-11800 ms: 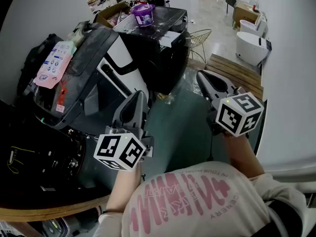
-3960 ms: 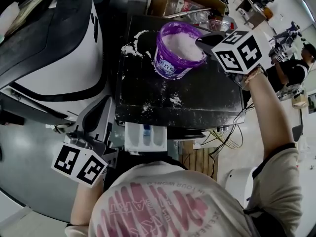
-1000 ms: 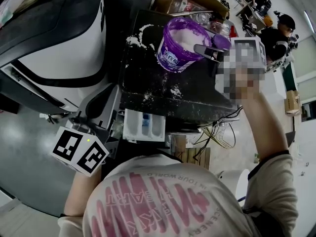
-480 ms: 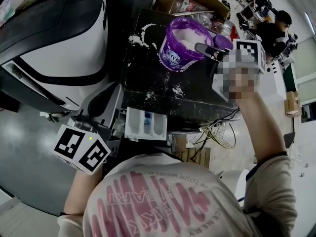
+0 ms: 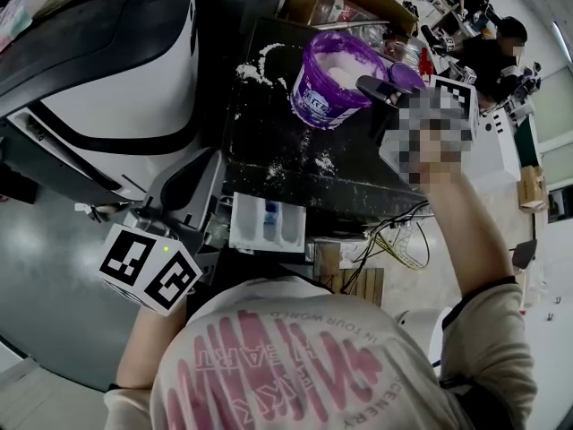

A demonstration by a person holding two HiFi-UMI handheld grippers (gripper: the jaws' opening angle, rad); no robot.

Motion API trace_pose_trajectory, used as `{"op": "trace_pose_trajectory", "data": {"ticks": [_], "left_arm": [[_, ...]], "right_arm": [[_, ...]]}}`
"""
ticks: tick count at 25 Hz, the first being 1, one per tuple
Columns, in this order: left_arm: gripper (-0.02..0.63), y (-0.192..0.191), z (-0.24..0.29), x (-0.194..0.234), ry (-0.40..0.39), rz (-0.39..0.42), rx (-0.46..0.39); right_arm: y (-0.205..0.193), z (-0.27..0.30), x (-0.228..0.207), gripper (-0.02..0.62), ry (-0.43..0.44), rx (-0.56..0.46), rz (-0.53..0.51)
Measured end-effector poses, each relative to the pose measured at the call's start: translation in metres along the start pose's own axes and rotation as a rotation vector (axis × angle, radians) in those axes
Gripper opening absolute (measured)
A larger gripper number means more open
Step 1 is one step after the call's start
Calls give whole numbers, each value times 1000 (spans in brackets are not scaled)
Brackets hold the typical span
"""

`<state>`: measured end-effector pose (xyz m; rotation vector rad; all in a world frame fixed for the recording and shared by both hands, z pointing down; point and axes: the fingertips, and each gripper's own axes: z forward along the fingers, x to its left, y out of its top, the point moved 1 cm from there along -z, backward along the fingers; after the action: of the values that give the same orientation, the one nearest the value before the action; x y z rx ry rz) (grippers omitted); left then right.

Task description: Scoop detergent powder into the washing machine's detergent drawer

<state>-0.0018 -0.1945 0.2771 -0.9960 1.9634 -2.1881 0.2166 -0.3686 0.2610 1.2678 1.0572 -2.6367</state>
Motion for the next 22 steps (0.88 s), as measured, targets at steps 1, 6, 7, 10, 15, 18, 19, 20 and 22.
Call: {"op": "trace_pose_trajectory", "data": {"ticks": [1, 6, 7, 10, 15, 18, 19, 20, 22], "left_arm": [[3, 0, -1, 0, 0, 2, 1], [3, 4, -4, -2, 4, 8, 2], [3, 4, -5, -2, 5, 8, 1], [3, 4, -7, -2, 14, 4, -2], [3, 5, -11, -1, 29, 13, 3], [3, 5, -12, -2, 33, 11, 1], [3, 5, -13, -2, 32, 12, 1], [3, 5, -13, -3, 32, 14, -1], [3, 6, -15, -4, 31, 17, -3]], "right_arm": [[1, 0, 0, 3, 1, -14, 10], [3, -4, 0, 3, 13, -79, 70], [3, -5, -1, 3, 16, -85, 84], [3, -5, -2, 3, 28, -101, 126], [5, -8, -6, 3, 44, -142, 196], [6, -10, -9, 3, 47, -158, 225], [5, -11, -10, 3, 49, -163, 231], [5, -12, -10, 3, 52, -169, 238], [6, -15, -10, 3, 61, -183, 250]]}}
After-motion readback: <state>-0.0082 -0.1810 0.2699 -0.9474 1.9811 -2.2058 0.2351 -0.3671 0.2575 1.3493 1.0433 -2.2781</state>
